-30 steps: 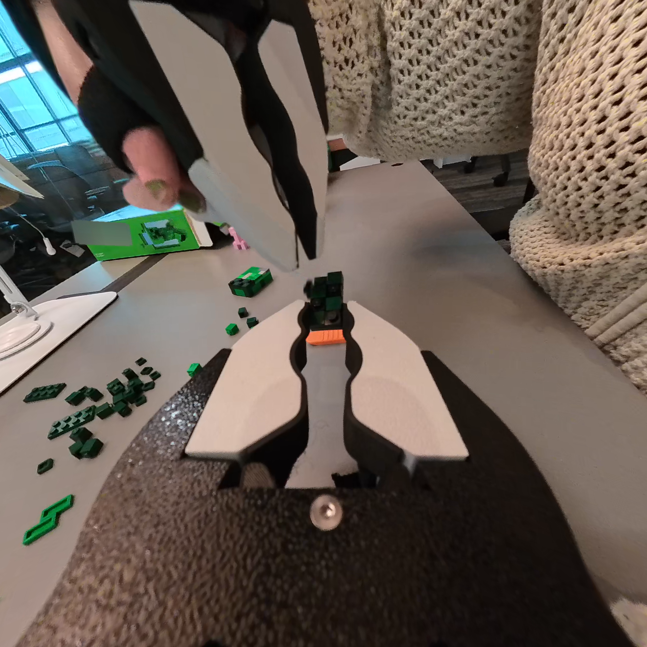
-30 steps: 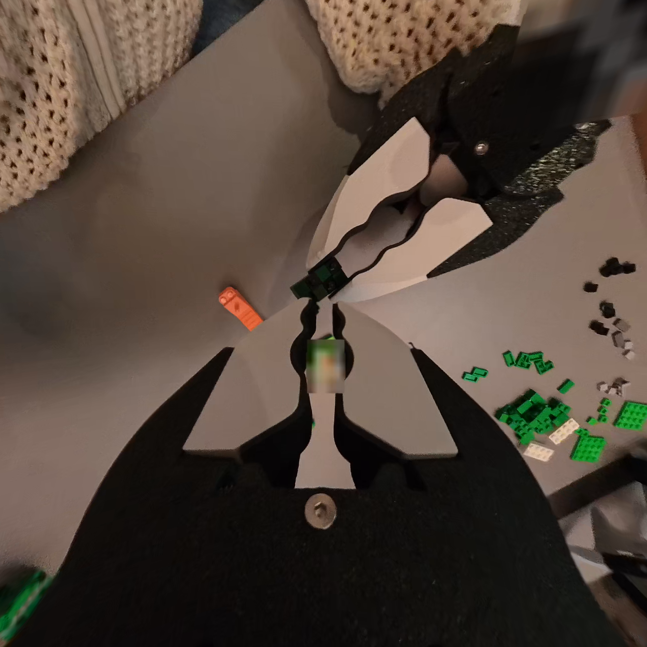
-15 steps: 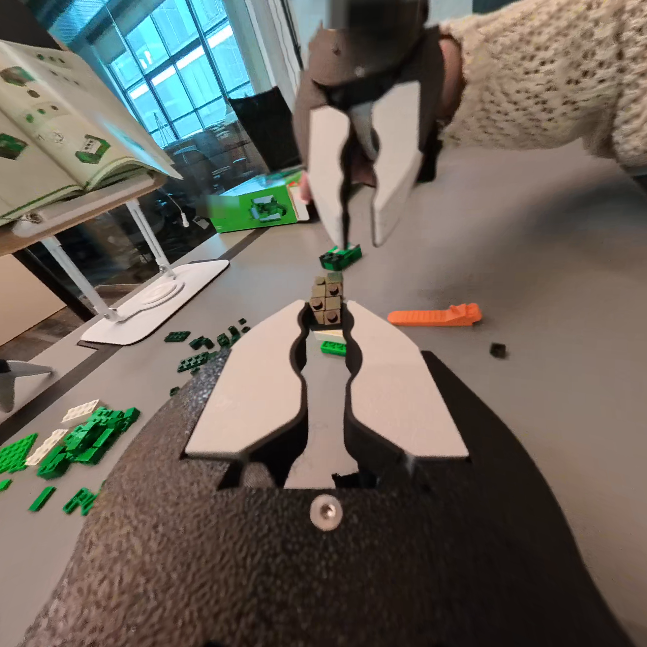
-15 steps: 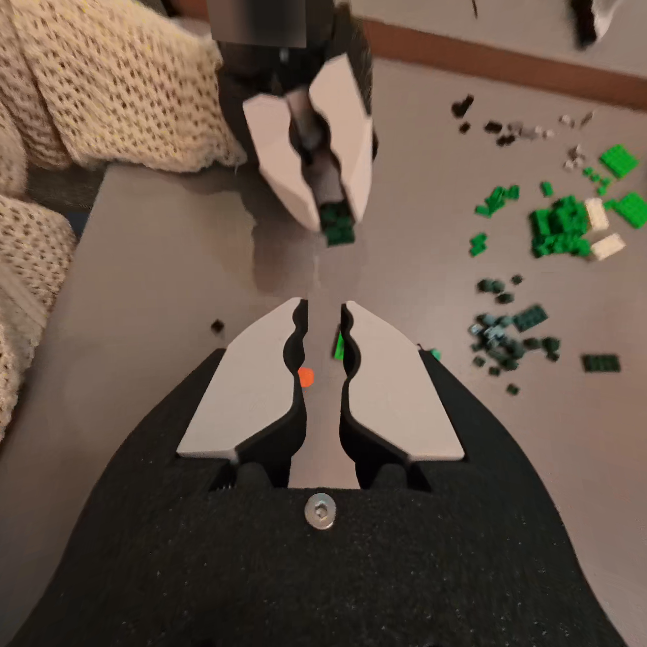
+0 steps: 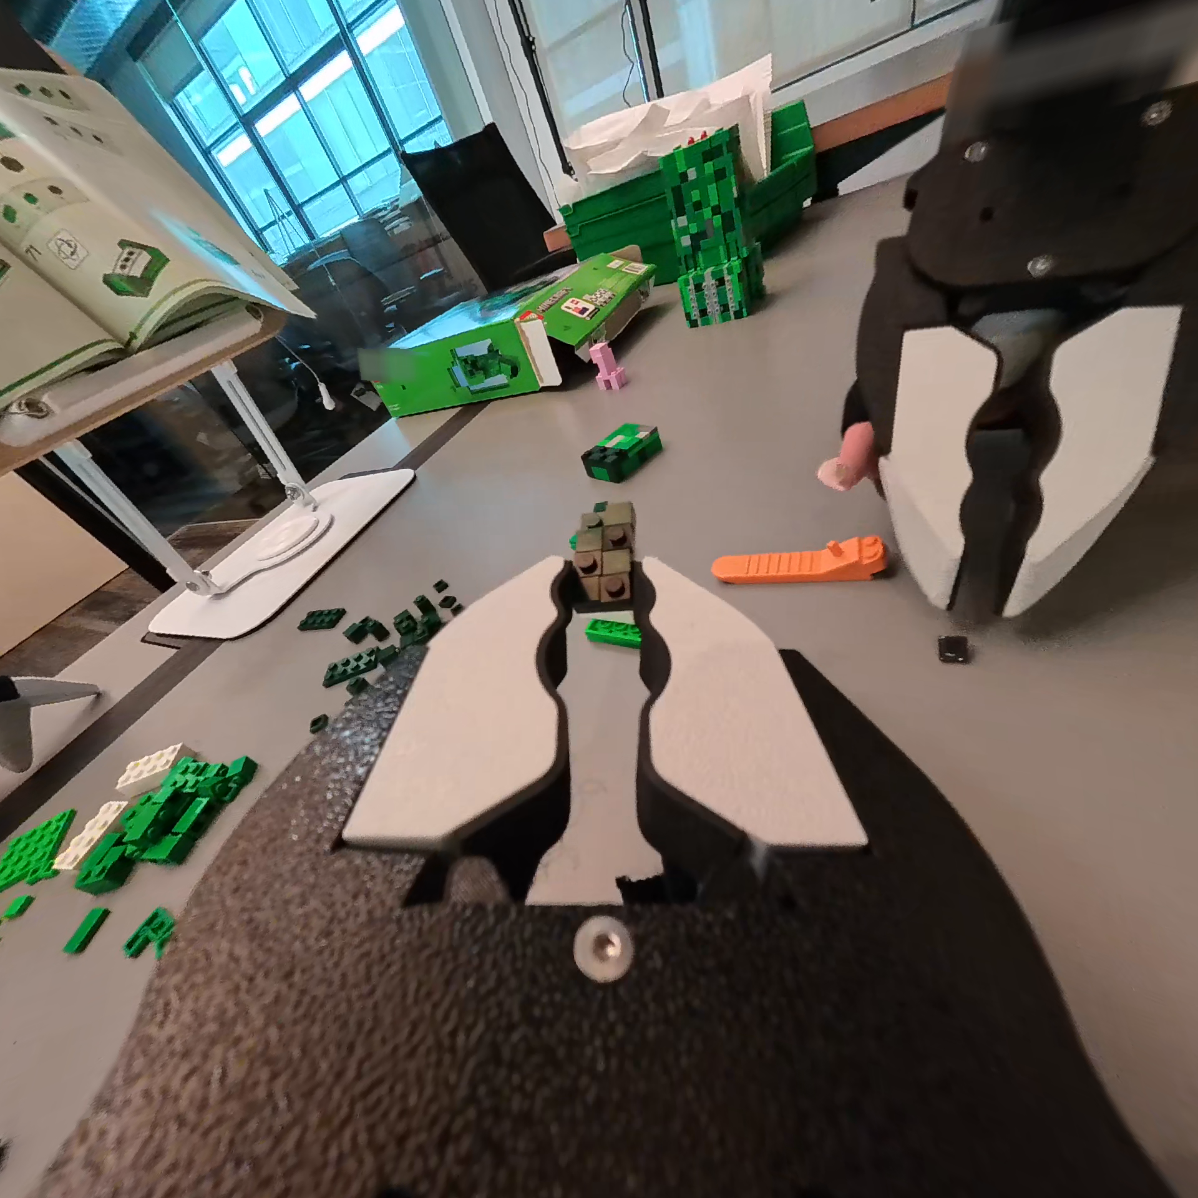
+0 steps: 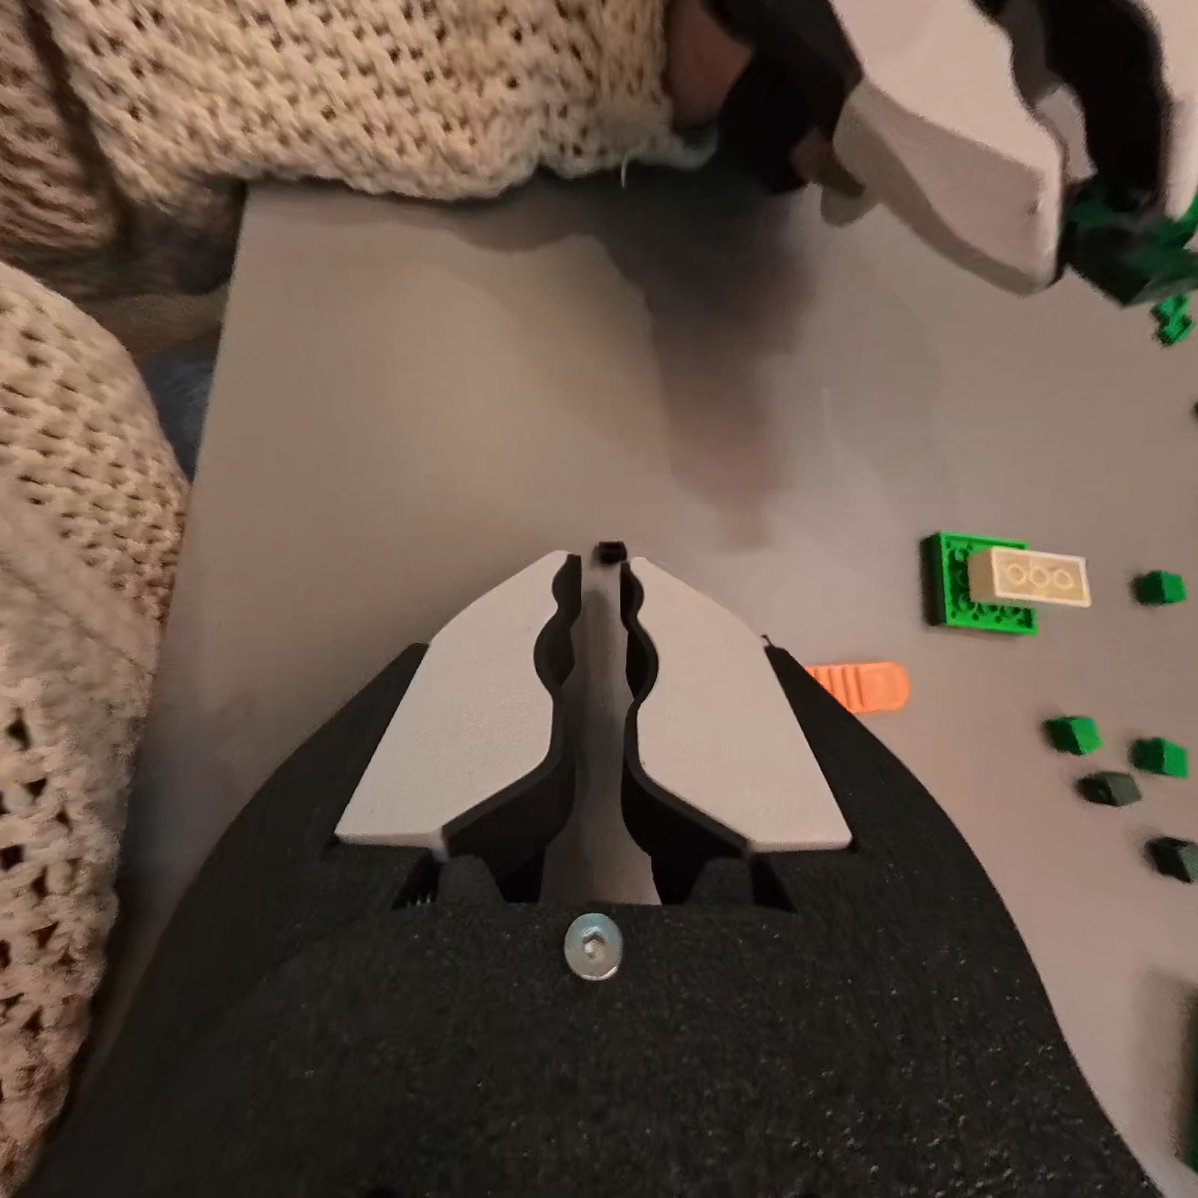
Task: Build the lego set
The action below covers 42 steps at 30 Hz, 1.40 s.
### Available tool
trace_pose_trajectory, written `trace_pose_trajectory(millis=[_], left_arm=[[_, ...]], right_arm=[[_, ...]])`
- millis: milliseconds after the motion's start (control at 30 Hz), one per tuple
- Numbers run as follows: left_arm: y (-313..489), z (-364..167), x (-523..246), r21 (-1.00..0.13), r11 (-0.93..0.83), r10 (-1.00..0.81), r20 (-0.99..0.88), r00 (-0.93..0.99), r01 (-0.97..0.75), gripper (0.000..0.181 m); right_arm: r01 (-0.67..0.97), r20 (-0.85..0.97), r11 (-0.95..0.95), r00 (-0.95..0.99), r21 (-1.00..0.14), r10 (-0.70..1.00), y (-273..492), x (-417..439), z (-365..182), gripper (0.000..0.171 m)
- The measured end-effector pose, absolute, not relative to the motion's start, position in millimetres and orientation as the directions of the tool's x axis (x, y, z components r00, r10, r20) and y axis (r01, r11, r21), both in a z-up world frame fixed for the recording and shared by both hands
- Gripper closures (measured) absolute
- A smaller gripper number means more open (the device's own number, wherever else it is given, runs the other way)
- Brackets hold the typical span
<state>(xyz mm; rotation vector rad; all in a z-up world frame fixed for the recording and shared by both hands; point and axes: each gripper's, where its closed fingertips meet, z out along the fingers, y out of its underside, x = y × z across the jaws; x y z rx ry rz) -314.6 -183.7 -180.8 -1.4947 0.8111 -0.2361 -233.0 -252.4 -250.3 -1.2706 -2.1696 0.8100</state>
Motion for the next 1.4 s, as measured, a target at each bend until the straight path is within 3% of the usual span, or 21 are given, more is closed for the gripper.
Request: trace_pose_trajectory(millis=[333,600,700,867,1100,1233,1400], left_arm=[[-184,-186,-312,-0.932,0.096,-0.623,-0.330,0.709,-0.349,0.164],[-184,-187,-311,-0.934,0.089,-0.630,-0.321,0.707,-0.345,0.164],[-184,-186,-310,-0.938,0.091,-0.632,-0.315,0.708,-0.336,0.164],[-185,-185,-308,-0.937,0.099,-0.636,-0.318,0.703,-0.335,0.164],[-185,-186,-307,-0.938,0.094,-0.643,-0.314,0.698,-0.335,0.164],[-185,-186,-307,-0.939,0.094,-0.644,-0.311,0.699,-0.332,0.164],[-185,-187,-305,-0.938,0.093,-0.650,-0.311,0.693,-0.333,0.164]], right_arm=[[0.616,0.153,0.415,-0.432,-0.670,0.889,-250,-239,-261,0.156],[0.616,0.154,0.460,-0.483,-0.639,0.862,-235,-234,-253,0.164],[0.690,0.188,0.541,-0.521,-0.481,0.832,-192,-207,-250,0.163],[0.849,0.164,0.528,-0.522,0.010,0.837,-107,-136,-249,0.163],[0.822,0.010,0.452,-0.485,0.347,0.875,-75,-87,-257,0.163],[0.777,-0.009,0.455,-0.502,0.434,0.865,-72,-84,-260,0.163],[0.790,0.040,0.481,-0.534,0.380,0.845,-72,-106,-262,0.155]])
